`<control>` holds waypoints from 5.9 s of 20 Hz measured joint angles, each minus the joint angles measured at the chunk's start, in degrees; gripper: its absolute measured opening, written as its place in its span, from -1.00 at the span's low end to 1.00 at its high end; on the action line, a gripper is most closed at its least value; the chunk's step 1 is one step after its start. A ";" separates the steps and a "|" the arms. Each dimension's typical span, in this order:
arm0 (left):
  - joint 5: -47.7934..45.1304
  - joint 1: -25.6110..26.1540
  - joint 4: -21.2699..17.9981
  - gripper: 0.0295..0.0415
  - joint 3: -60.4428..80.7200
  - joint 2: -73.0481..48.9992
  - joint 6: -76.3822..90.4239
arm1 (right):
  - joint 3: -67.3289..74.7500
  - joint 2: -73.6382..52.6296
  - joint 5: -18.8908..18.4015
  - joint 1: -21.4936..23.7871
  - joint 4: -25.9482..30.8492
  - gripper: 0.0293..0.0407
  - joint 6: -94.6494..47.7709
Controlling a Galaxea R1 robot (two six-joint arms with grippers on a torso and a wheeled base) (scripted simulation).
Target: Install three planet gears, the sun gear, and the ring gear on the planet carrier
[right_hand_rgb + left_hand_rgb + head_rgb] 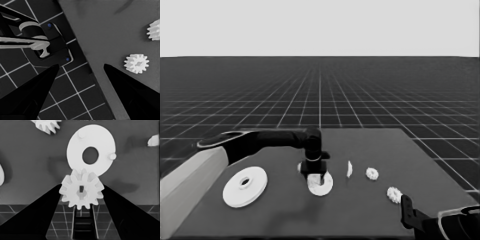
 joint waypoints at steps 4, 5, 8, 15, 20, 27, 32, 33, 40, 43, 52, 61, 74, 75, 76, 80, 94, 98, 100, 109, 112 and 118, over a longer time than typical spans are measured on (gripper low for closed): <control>-0.80 6.52 6.50 -0.72 -3.24 0.75 2.28 | 0.00 0.00 0.00 0.00 0.00 0.61 0.00; -1.16 7.97 7.84 -0.72 -4.26 0.96 2.98 | 0.00 0.00 0.00 0.00 0.00 0.61 0.00; -1.67 9.36 9.31 -0.72 -5.51 1.26 3.83 | 0.00 0.00 0.00 0.00 0.00 0.61 0.00; -1.81 9.76 9.68 0.42 -5.83 1.30 4.03 | 0.00 0.00 0.00 0.00 0.00 0.61 0.00; -1.81 9.76 9.69 0.49 -5.84 1.30 4.03 | 0.00 0.00 0.00 0.00 0.00 0.61 0.00; 0.01 0.68 0.77 0.49 -0.39 0.25 0.09 | 0.00 0.00 0.00 0.00 0.00 0.61 0.00; 0.00 0.04 0.06 0.49 -0.27 0.23 -0.02 | 0.00 0.00 0.00 0.00 0.00 0.61 0.00; -2.19 -1.28 -1.53 0.49 -8.10 -2.06 10.89 | 0.00 0.00 0.00 0.00 0.00 0.61 0.00; -4.21 -2.47 -3.82 0.49 -28.57 -0.98 29.23 | 0.00 0.00 0.00 0.00 0.00 0.61 0.00; -6.63 1.24 -0.41 0.49 -31.83 0.18 31.08 | 0.00 0.00 0.00 0.00 0.00 0.61 0.00; -10.89 7.36 3.47 0.51 -39.57 3.15 34.97 | 0.00 0.00 0.00 0.00 0.00 0.61 0.00; -10.99 7.35 3.56 -0.72 -39.71 3.16 35.03 | 0.00 0.00 0.00 0.00 0.00 0.61 0.00; -3.54 -2.10 -3.06 -0.72 -27.41 3.91 23.20 | 0.00 0.00 0.00 0.00 0.00 0.61 0.00; -3.40 -2.02 -2.93 -0.72 -27.46 5.33 22.02 | 0.00 0.00 0.00 0.00 0.00 0.61 0.00; -3.32 -1.99 -2.86 -0.72 -27.61 6.15 21.38 | 0.00 0.00 0.00 0.00 0.00 0.61 0.00; -3.21 -1.97 -2.78 -0.72 -27.92 7.09 20.63 | 0.00 0.00 0.00 0.00 0.00 0.61 0.00; -7.46 6.16 4.27 0.27 -34.96 9.49 24.34 | 0.00 0.00 0.00 0.00 0.00 0.61 0.00; -7.47 6.17 4.28 0.49 -34.98 9.50 24.34 | 0.00 0.00 0.00 0.00 0.00 0.61 0.00; -7.47 6.17 4.28 0.49 -34.98 9.50 24.34 | 0.00 0.00 0.00 0.00 0.00 0.61 0.00; -3.26 -1.81 -2.57 0.49 -27.99 7.19 20.53 | 0.00 0.00 0.00 0.00 0.00 0.61 0.00; -3.21 -1.95 -2.73 0.49 -27.97 7.19 20.52 | 0.00 0.00 0.00 0.00 0.00 0.61 0.00; -48.93 -19.33 6.48 0.51 51.78 -63.62 103.98 | 0.00 0.00 0.00 0.00 0.00 0.61 0.00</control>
